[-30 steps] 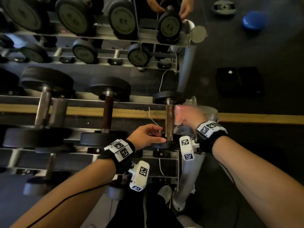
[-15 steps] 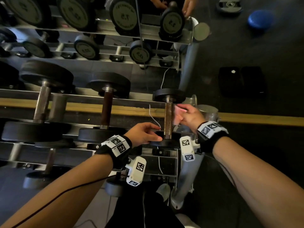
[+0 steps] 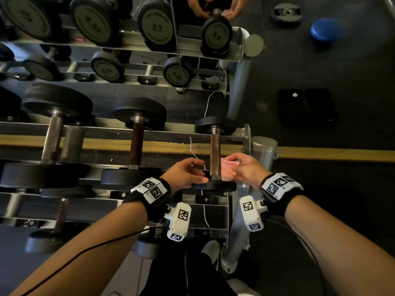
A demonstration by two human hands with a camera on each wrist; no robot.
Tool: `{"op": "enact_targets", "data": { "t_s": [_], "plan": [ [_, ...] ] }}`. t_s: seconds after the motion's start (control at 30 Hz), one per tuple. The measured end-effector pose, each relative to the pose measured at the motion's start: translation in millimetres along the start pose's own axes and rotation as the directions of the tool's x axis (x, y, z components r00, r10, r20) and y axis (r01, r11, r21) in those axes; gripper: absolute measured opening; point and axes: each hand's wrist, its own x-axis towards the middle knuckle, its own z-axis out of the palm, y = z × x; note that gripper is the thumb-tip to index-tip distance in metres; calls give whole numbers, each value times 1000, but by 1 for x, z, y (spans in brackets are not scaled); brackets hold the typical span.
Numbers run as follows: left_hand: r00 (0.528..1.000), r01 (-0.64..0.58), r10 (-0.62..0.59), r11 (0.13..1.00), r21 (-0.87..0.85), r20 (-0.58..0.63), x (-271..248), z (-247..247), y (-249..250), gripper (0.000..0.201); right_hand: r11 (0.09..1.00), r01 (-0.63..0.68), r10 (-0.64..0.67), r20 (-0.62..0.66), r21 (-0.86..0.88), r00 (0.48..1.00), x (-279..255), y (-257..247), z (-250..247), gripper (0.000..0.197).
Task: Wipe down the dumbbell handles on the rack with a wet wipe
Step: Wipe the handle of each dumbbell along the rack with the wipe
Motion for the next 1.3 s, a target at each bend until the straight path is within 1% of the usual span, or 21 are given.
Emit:
{"op": "enact_targets", "data": {
  "t_s": [0.07, 0.17, 0.2, 0.27, 0.37, 0.43, 0.47, 0.53, 0.57, 0.6, 0.7, 0.77, 0.83, 0.87, 0.93, 1.0, 1.07, 1.17, 1.2, 1.27, 1.3],
  "plan": [
    [1000, -2, 2, 998, -55, -1, 0, 1, 2, 53, 998, 27, -29, -43, -60, 999, -6, 3, -10, 16],
    [997, -72, 70, 994, -83, -35, 3, 6, 6, 49, 958, 132, -146, -37, -255, 989, -12, 4, -13, 15],
    [993, -111, 108, 992, -63, -49, 4, 9, 9, 46, 945, 167, -181, -23, -281, 983, -13, 3, -11, 18],
    [986, -155, 156, 988, 15, -59, 7, 14, 14, 36, 937, 222, -241, -39, -269, 970, -14, -1, -6, 21],
    [983, -158, 170, 973, 167, -63, 8, 22, 18, 14, 936, 265, -295, -106, -232, 950, -14, -1, 3, 22],
    [970, -161, 194, 963, 215, -146, 9, 22, 14, 11, 949, 255, -280, -125, -186, 952, -17, 3, 8, 20],
    [950, -160, 215, 959, 236, -228, 9, 19, 11, 9, 956, 246, -267, -124, -161, 956, -19, 6, 9, 22],
    [885, -138, 242, 952, 272, -399, 7, 13, 5, 9, 956, 233, -256, -124, -178, 959, -23, 18, 6, 22],
    [860, -122, 250, 947, 298, -445, 5, 10, 2, 12, 955, 219, -246, -120, -201, 962, -25, 25, 5, 18],
    [851, -101, 258, 935, 340, -457, 4, 7, 0, 15, 958, 198, -225, -116, -207, 967, -28, 32, 4, 13],
    [872, 0, 229, 884, 468, -432, 7, 3, -2, 24, 979, 154, -170, -124, -130, 978, -36, 48, 5, 14],
    [906, 40, 181, 864, 502, -384, 16, 6, 4, 25, 984, 158, -167, -134, -81, 977, -39, 53, 7, 10],
    [961, 30, 119, 854, 520, -251, 26, 15, 12, 20, 984, 170, -176, -142, -57, 974, -40, 55, 9, 10],
    [979, 22, 90, 847, 531, -184, 27, 20, 16, 19, 985, 167, -173, -147, -48, 974, -40, 55, 9, 10],
    [992, 9, 60, 844, 536, -110, 28, 24, 18, 24, 989, 145, -145, -155, -10, 977, -41, 54, 10, 10],
    [995, -8, 57, 845, 534, -75, 24, 23, 17, 34, 992, 126, -122, -161, 15, 979, -42, 52, 11, 10],
    [996, -18, 62, 851, 525, -67, 20, 20, 16, 36, 993, 118, -115, -174, 7, 978, -43, 51, 12, 10],
    [996, -55, 83, 836, 545, -26, 19, 16, 14, 27, 992, 128, -124, -189, 6, 974, -44, 53, 13, 10],
    [995, -51, 85, 856, 514, -43, 20, 14, 14, 23, 991, 134, -130, -196, 4, 972, -44, 55, 14, 10],
    [991, -9, 50, 951, 310, -125, 24, 8, 15, 21, 989, 150, -150, -209, -13, 966, -44, 58, 14, 10],
    [979, -10, 54, 975, 222, -195, 30, 6, 17, 24, 987, 161, -161, -211, -21, 964, -44, 59, 14, 10]
  ]
}}
